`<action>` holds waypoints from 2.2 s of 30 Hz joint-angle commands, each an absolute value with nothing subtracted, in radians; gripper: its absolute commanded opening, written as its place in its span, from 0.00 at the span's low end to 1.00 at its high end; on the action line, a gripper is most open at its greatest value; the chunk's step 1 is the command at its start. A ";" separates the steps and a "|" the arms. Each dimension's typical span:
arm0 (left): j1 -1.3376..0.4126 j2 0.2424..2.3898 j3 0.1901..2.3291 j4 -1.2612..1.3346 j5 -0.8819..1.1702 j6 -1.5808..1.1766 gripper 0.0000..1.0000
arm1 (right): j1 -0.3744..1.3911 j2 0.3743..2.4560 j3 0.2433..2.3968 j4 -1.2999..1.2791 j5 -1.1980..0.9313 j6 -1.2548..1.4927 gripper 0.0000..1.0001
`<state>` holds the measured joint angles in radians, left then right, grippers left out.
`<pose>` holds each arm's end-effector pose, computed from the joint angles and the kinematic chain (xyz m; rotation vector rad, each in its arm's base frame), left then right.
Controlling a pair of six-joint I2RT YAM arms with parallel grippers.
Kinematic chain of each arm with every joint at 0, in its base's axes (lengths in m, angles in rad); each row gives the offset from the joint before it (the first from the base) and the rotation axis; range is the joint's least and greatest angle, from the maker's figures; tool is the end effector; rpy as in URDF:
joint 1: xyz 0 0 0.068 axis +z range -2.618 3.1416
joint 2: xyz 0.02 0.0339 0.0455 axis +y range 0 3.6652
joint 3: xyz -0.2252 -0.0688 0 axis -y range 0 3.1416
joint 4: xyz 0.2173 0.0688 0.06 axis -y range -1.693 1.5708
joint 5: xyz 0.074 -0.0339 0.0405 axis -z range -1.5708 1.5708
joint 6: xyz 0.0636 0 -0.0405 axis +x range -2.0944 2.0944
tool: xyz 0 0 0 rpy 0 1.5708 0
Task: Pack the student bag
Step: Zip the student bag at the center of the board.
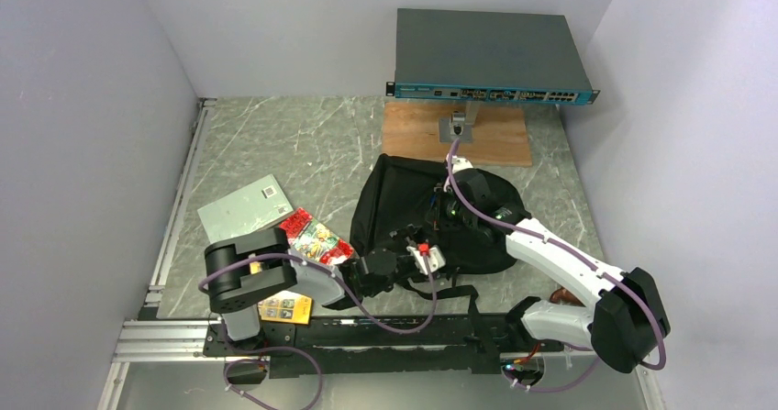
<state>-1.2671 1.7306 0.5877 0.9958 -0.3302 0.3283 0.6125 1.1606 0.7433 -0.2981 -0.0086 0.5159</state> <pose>0.1194 -0.3119 0.1434 1.0521 1.3699 -0.4132 0.2100 0.1482 0.1965 -0.1185 2.3558 0.5835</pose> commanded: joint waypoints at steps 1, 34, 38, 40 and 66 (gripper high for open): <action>-1.270 1.791 0.647 1.051 -0.353 0.375 0.80 | 0.612 1.131 0.761 -0.242 -0.067 0.549 0.00; -1.287 1.779 0.433 1.091 0.035 0.146 0.00 | 0.368 1.440 1.051 -0.107 0.140 0.352 0.00; -1.296 1.784 0.408 1.128 0.054 0.116 0.00 | 0.368 1.439 1.026 0.014 0.185 0.288 0.00; -1.297 1.787 0.401 1.132 0.048 0.107 0.00 | 0.367 1.452 1.016 0.083 0.194 0.244 0.00; -1.186 1.765 0.463 1.047 0.142 -0.150 0.15 | 0.372 1.396 1.017 -0.390 0.162 0.311 0.65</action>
<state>-1.2324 1.7649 0.4419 1.1366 -0.0029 0.0128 0.3698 1.5311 1.0653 -0.1726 0.1848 0.2489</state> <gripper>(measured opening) 0.122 0.601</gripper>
